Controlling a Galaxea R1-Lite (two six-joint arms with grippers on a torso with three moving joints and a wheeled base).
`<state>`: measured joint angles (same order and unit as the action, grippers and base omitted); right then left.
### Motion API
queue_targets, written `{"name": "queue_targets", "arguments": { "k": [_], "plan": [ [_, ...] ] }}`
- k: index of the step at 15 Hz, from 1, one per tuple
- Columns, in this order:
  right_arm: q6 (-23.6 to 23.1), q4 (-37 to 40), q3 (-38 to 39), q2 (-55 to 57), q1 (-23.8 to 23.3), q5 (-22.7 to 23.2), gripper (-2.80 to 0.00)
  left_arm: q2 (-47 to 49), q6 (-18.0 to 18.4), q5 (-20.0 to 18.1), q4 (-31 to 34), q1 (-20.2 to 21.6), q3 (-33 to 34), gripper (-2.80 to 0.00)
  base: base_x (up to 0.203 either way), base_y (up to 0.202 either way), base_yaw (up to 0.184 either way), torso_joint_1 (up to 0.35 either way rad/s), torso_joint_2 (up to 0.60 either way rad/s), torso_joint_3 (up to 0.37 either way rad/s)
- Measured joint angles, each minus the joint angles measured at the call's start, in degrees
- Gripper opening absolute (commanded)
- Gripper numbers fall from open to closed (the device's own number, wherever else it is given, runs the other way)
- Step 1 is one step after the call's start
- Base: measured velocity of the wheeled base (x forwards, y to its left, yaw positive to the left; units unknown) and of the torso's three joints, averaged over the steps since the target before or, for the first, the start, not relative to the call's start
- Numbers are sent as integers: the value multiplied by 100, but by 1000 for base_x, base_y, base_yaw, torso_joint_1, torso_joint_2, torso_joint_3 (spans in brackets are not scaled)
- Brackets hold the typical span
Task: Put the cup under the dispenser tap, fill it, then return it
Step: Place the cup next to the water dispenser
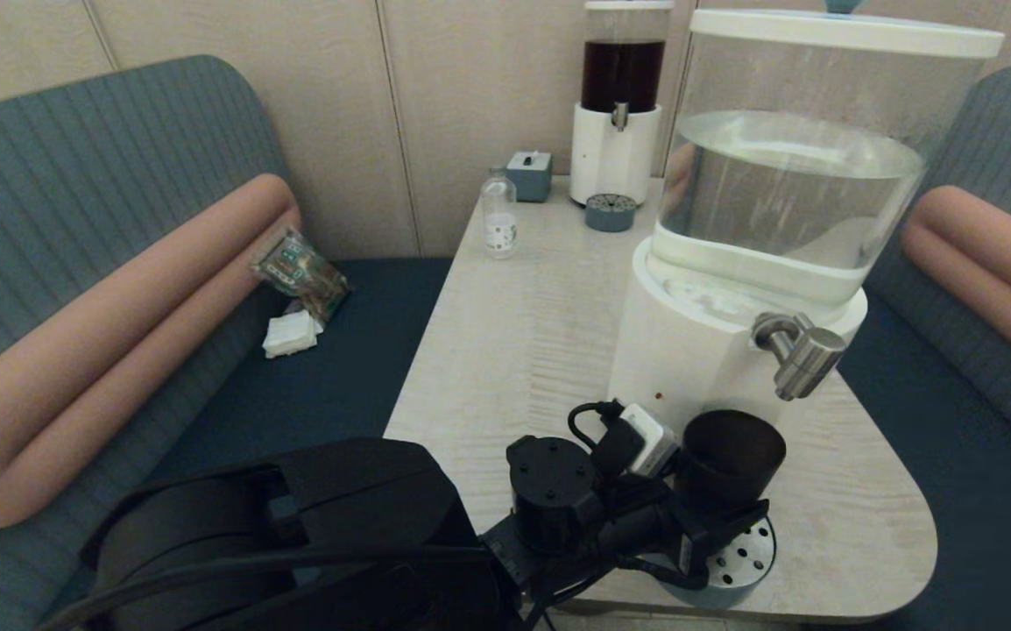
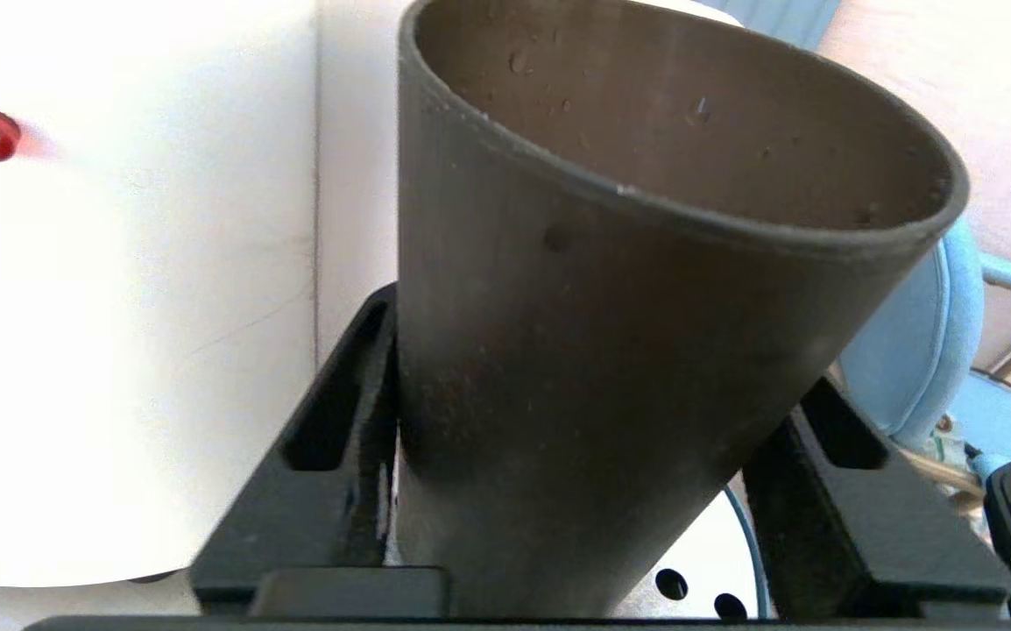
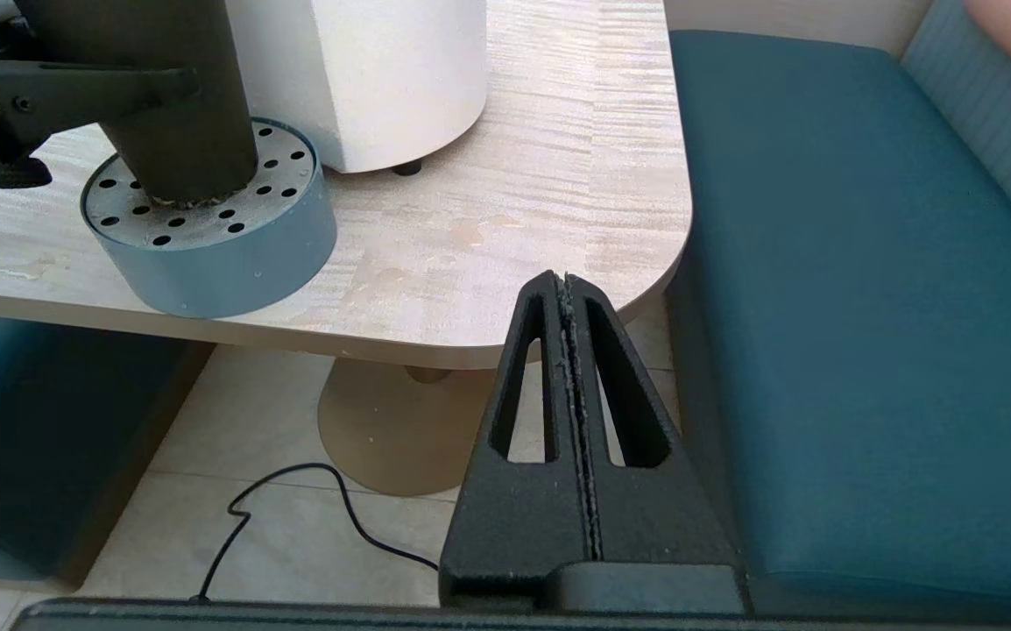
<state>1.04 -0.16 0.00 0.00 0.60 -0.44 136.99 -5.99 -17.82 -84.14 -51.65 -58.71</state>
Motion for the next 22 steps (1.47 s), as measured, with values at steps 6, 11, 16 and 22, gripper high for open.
{"name": "queue_targets", "arguments": {
  "k": [6, 11, 16, 22],
  "plan": [
    [1, 2, 0, 0, 0, 0, -280, -21, 10, 5, -10, -11, 49, -280, 0, 0, 0, 0, 0, 0],
    [-5, 2, 0, 0, 0, 0, -280, -409, 15, 16, -21, -5, 504, -280, 0, 0, 0, 0, 0, 0],
    [-7, -2, 0, 0, 0, 0, -280, -951, -2, 17, -130, 205, 1190, -280, 0, 0, 0, 0, 0, 0],
    [-7, 0, 0, 0, 0, 0, -280, -1536, 9, -75, -175, 951, 1712, -280, 0, 0, 0, 0, 0, 0]
  ]
}}
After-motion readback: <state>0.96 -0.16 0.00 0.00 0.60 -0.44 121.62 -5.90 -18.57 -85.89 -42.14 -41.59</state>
